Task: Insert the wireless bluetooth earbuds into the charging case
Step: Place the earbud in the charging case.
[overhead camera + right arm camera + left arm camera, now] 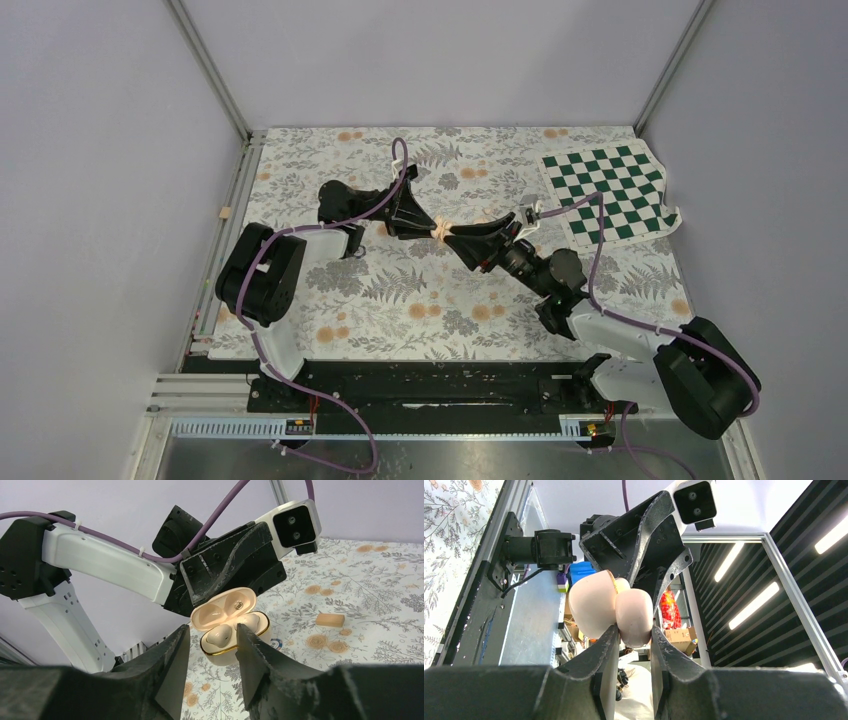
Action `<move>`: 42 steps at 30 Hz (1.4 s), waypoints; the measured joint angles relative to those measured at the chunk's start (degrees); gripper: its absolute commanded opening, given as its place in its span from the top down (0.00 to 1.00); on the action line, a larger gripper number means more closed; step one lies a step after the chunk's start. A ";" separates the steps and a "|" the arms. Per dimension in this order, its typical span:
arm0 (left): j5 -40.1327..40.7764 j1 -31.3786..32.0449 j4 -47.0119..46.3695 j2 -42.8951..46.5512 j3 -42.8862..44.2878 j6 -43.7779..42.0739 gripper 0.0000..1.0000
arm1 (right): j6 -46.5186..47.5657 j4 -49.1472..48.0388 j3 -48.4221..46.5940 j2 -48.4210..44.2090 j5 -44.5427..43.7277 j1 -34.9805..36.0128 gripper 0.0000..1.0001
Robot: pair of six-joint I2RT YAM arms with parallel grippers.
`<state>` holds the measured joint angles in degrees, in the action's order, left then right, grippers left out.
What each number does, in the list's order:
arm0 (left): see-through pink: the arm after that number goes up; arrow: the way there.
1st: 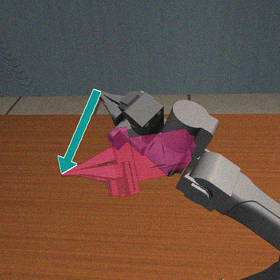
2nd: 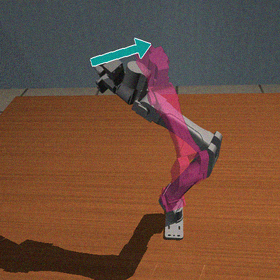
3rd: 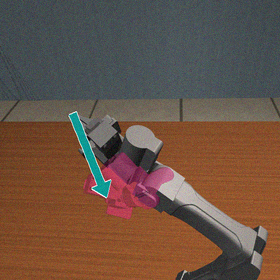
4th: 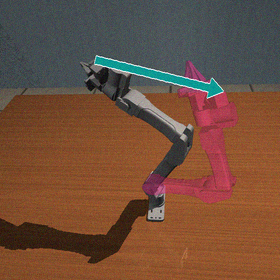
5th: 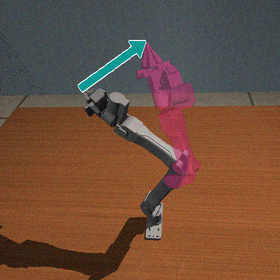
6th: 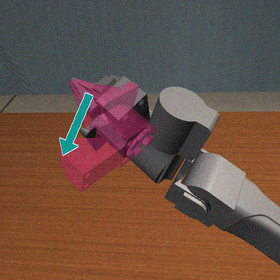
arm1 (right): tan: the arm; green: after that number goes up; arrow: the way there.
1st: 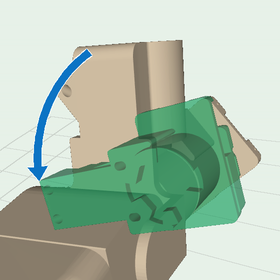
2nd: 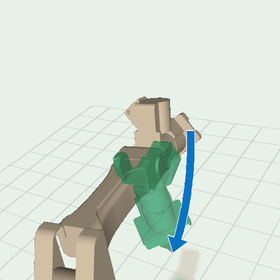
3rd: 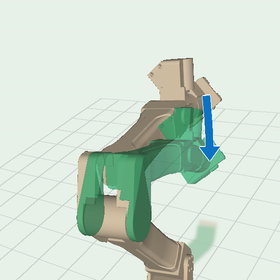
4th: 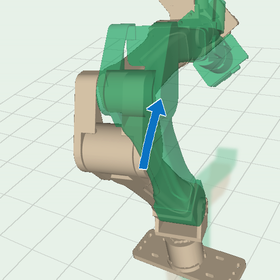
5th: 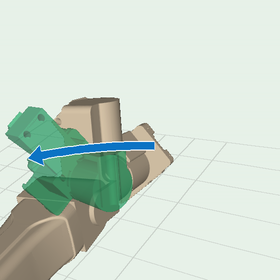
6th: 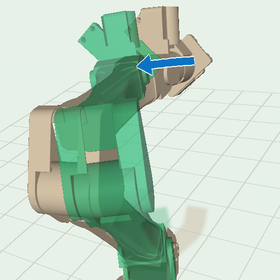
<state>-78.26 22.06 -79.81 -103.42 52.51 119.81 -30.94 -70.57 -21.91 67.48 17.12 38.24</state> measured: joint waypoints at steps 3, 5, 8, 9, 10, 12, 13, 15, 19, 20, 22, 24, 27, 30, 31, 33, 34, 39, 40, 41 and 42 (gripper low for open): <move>0.02 -0.02 0.02 0.00 0.00 0.00 1.00 | 0.00 1.38 -0.11 -0.81 0.04 0.00 0.49; 0.02 0.00 0.00 0.00 0.00 0.00 1.00 | 0.02 2.64 -0.37 -1.55 0.02 0.00 0.42; 0.11 0.00 -0.02 0.00 0.00 0.00 1.00 | 0.11 5.07 -0.66 -3.17 -0.15 0.00 0.25; 0.20 0.00 -0.04 0.00 0.00 0.00 1.00 | 0.15 6.12 -0.74 -3.87 -0.42 0.00 0.21; 0.28 0.00 -0.04 0.00 0.00 0.00 1.00 | 0.13 7.08 -0.74 -4.57 -0.74 0.00 0.16; 0.46 0.04 -0.07 0.07 -0.11 0.00 1.00 | 0.24 9.77 -0.76 -6.10 -1.75 0.00 0.02; 0.48 0.04 -0.07 0.11 -0.20 0.00 1.00 | 0.22 11.04 -0.79 -6.82 -2.34 0.00 0.01; 0.57 0.04 -0.09 0.15 -0.39 0.00 1.00 | 0.35 13.64 -0.87 -8.52 -3.45 0.00 0.01; 0.59 0.09 -0.09 0.20 -0.74 0.00 1.00 | 0.50 20.09 -1.64 -12.92 -7.41 0.00 0.00; 0.61 0.09 -0.09 0.26 -0.87 0.00 1.00 | 0.55 22.21 -1.88 -14.27 -8.83 0.00 0.00; 0.63 0.15 -0.09 0.31 -1.09 0.00 1.00 | 0.63 26.01 -2.08 -17.07 -11.91 -0.02 0.01; 0.66 0.35 -0.09 0.33 -1.11 0.00 1.00 | 0.39 30.18 -2.08 -20.11 -14.80 -0.09 0.01; 0.68 0.87 -0.07 0.31 -1.03 0.00 1.00 | -2.12 35.50 -1.53 -24.98 -16.50 -1.07 0.03; 1.01 1.86 -0.07 0.31 -0.11 0.00 1.00 | -7.45 36.37 1.09 -27.19 -15.52 -3.28 0.32; 1.20 2.23 -0.07 0.31 0.37 0.00 1.00 | -9.62 36.35 2.21 -27.12 -14.82 -4.02 0.39; 1.84 2.78 -0.11 0.31 1.14 -0.02 1.00 | -15.89 34.45 4.83 -24.74 -12.46 -5.84 0.56; 2.08 3.04 -0.09 0.31 1.38 -0.02 1.00 | -19.58 32.54 6.32 -22.05 -11.26 -6.73 0.64; 3.06 4.44 -0.07 0.31 2.97 0.00 1.00 | -34.49 19.41 10.27 -2.99 -3.96 -8.41 0.75; 3.23 4.66 -0.07 0.33 3.32 0.00 1.00 | -36.63 16.37 10.03 0.57 -2.34 -8.41 0.76; 3.32 4.96 -0.09 0.35 3.72 0.00 1.00 | -39.01 12.24 9.60 4.52 -0.15 -8.41 0.77; 3.45 5.29 -0.09 0.39 3.96 0.00 1.00 | -41.42 7.96 8.70 8.26 1.88 -8.41 0.77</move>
<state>-74.81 27.35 -79.90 -103.02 56.47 119.81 -72.36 -62.61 -13.21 75.75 19.00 29.82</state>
